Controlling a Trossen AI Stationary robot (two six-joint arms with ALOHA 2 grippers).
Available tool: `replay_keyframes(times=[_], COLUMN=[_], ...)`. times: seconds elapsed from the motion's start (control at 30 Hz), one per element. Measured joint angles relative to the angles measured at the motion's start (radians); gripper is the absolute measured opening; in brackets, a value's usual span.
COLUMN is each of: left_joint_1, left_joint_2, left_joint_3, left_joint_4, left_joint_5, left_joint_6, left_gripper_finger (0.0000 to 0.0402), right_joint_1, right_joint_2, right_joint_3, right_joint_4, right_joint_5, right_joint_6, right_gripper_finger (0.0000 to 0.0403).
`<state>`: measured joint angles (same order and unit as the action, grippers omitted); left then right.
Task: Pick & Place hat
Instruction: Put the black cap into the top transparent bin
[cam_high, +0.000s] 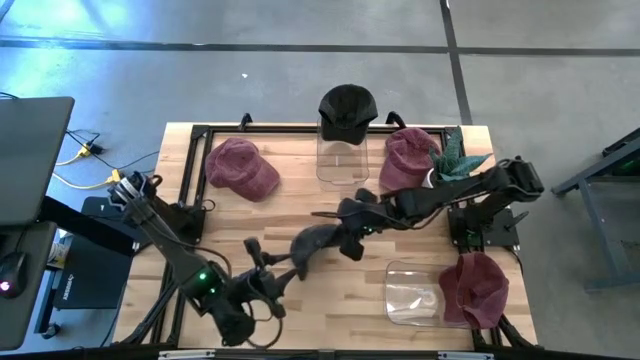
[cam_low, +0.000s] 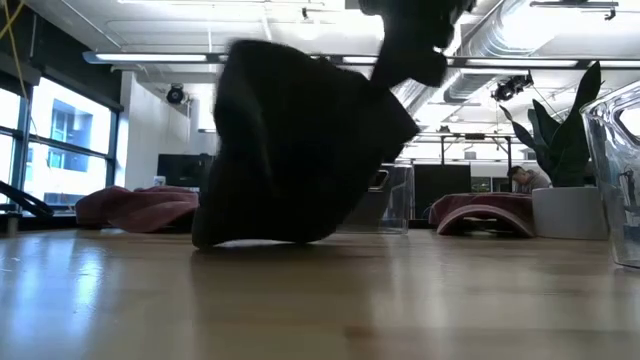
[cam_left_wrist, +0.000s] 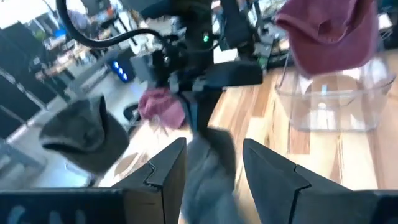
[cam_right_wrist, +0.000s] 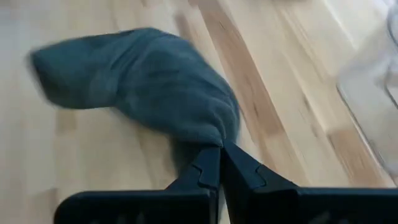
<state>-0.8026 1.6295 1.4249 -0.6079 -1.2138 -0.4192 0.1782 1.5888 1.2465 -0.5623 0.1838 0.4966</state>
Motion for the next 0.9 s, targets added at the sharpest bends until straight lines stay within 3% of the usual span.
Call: replay_keyframes(times=[0.33,0.43,0.53,0.67,0.9], left_joint_1=[0.1,0.133,0.161,0.163,0.183], left_joint_2=[-0.003,-0.003,-0.003,-0.002,0.119], left_joint_3=[-0.008,-0.054,-0.087,-0.101,-0.111], left_joint_4=[-0.212,-0.212,-0.192,-0.071,0.248], left_joint_5=[0.13,0.136,0.163,0.175,0.321], left_joint_6=[-0.258,-0.295,-0.299,-0.149,0.245], left_gripper_finger=[0.0152,0.0152,0.0152,0.0152,0.0152], right_joint_1=[-0.028,-0.034,-0.047,-0.054,-0.054], right_joint_2=[0.009,0.009,0.009,0.009,0.009], right_joint_3=[-0.002,-0.057,-0.149,-0.256,-0.358], right_joint_4=[-0.094,-0.022,0.112,0.365,0.658], right_joint_5=[0.006,0.003,-0.071,-0.118,-0.149], right_joint_6=[-0.028,-0.029,-0.026,-0.025,-0.025], right_gripper_finger=[0.0001,0.0001,0.0001,0.0001,0.0001])
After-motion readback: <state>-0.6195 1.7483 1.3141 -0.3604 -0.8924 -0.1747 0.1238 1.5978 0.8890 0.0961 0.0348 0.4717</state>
